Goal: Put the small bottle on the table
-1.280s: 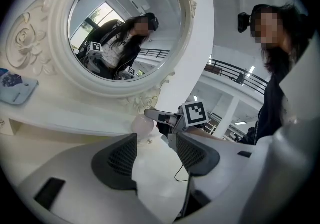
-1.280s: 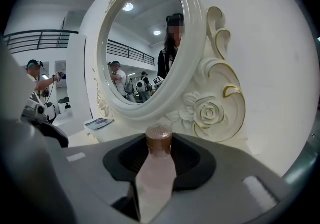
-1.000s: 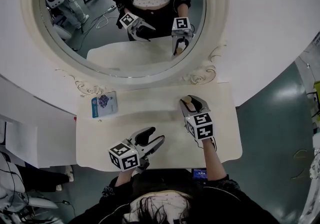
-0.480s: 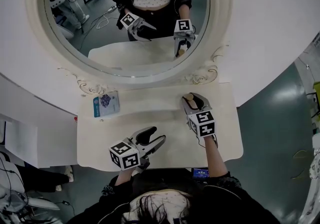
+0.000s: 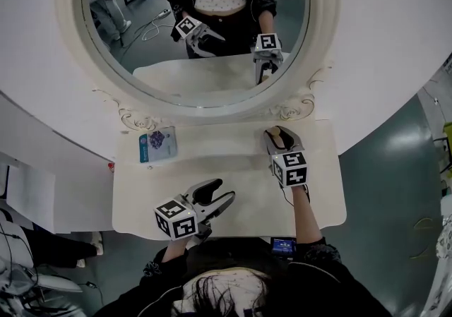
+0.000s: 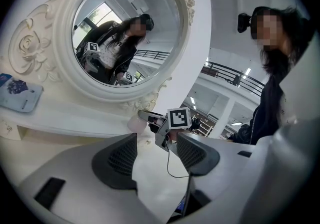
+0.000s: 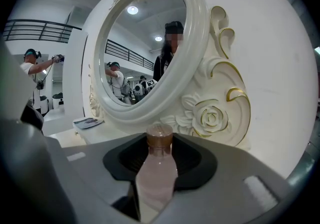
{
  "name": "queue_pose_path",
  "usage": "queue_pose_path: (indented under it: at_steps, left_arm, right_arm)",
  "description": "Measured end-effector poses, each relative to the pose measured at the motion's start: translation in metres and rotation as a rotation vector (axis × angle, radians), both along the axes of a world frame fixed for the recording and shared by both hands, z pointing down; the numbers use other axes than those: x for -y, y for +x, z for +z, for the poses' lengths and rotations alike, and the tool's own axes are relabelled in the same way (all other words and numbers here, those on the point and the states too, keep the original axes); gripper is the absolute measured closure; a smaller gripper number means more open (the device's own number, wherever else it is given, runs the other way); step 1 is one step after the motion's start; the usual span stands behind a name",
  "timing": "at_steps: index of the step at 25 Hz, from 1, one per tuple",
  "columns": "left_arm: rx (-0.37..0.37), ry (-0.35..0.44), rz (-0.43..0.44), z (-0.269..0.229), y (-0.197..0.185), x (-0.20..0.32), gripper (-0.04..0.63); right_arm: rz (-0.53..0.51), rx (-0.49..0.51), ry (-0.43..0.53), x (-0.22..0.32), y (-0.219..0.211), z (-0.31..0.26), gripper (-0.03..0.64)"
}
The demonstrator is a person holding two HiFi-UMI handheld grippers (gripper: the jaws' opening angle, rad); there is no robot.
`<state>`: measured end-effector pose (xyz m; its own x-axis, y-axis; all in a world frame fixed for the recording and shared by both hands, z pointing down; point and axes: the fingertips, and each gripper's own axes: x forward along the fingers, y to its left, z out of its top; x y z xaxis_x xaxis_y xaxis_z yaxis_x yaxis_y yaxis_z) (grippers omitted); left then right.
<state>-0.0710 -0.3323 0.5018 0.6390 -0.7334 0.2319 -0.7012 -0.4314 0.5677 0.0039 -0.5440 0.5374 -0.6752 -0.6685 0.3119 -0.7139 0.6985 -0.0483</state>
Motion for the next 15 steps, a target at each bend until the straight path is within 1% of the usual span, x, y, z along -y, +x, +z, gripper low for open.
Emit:
queue_pose_path:
  at_steps: [2,4,5,10,15]
  left_arm:
    - [0.001,0.003,0.0,-0.001,-0.003,-0.003,0.348]
    - [0.001,0.003,0.0,-0.001,-0.006,-0.006,0.348]
    - [0.001,0.004,0.001,-0.002,-0.008,-0.008,0.348]
    - [-0.002,0.012,0.012,-0.003,-0.016,-0.015,0.348]
    - [-0.007,0.026,0.032,-0.008,-0.022,-0.024,0.348]
  right_arm:
    - [-0.003,-0.017,0.02,-0.001,0.0,0.0,0.461]
    - [-0.002,-0.039,0.037,-0.002,0.0,-0.002,0.432]
    - [0.004,-0.038,0.041,-0.002,0.0,-0.004,0.431]
    - [0.073,0.023,0.036,-0.007,0.009,-0.019,0.431]
    - [0.099,0.043,0.023,-0.028,0.016,-0.028,0.431]
